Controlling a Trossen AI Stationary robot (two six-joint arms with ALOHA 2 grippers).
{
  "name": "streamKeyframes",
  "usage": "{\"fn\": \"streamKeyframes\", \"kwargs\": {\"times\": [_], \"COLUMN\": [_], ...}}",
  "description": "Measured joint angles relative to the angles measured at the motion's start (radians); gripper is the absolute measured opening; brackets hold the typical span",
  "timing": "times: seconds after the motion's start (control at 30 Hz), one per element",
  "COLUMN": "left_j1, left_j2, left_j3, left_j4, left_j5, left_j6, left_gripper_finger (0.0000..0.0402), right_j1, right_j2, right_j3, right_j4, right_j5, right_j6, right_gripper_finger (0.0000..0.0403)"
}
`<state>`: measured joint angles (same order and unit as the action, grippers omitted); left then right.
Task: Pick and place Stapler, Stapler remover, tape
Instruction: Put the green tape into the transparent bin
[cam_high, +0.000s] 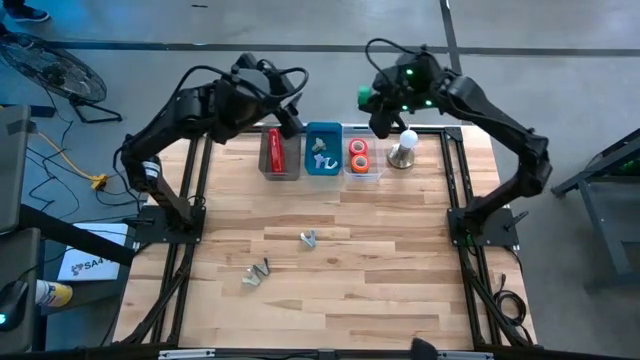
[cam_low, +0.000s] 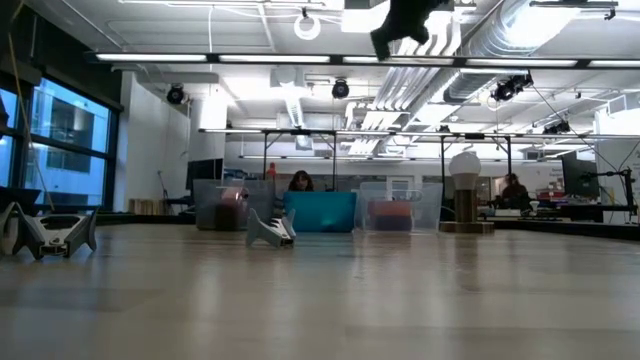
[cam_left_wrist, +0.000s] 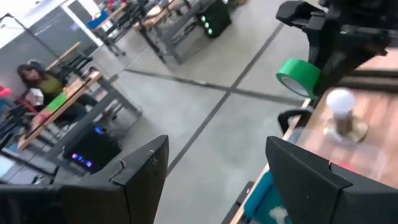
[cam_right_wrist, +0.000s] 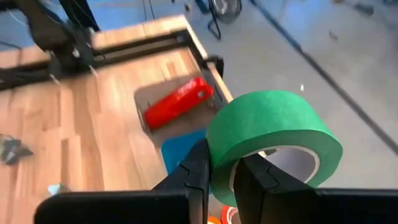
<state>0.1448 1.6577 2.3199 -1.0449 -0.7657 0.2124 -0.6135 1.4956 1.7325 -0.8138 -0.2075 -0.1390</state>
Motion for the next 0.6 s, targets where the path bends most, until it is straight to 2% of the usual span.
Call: {"fn": "streamKeyframes", "kwargs": {"times": [0.27,0.6], "left_j1": [0.023,0.190], "left_j2": [-0.023,-0.027], "left_j3": [0.001,0.001], "left_j4": [-0.151,-0.308], "left_j5": [-0.043,0.094], "left_j6": [-0.044,-0.131], "left_gripper_finger": [0.0265,0.0265], "right_j1": [-0.039,-0.061], "right_j2": [0.129,0.296], "right_j3": [0.000,0.000], "right_j4": [-0.052,-0.149], "right_j5": [-0.008,-0.006], "right_j6": [-0.016,0.027], "right_gripper_finger": [0.0035,0.0035]}}
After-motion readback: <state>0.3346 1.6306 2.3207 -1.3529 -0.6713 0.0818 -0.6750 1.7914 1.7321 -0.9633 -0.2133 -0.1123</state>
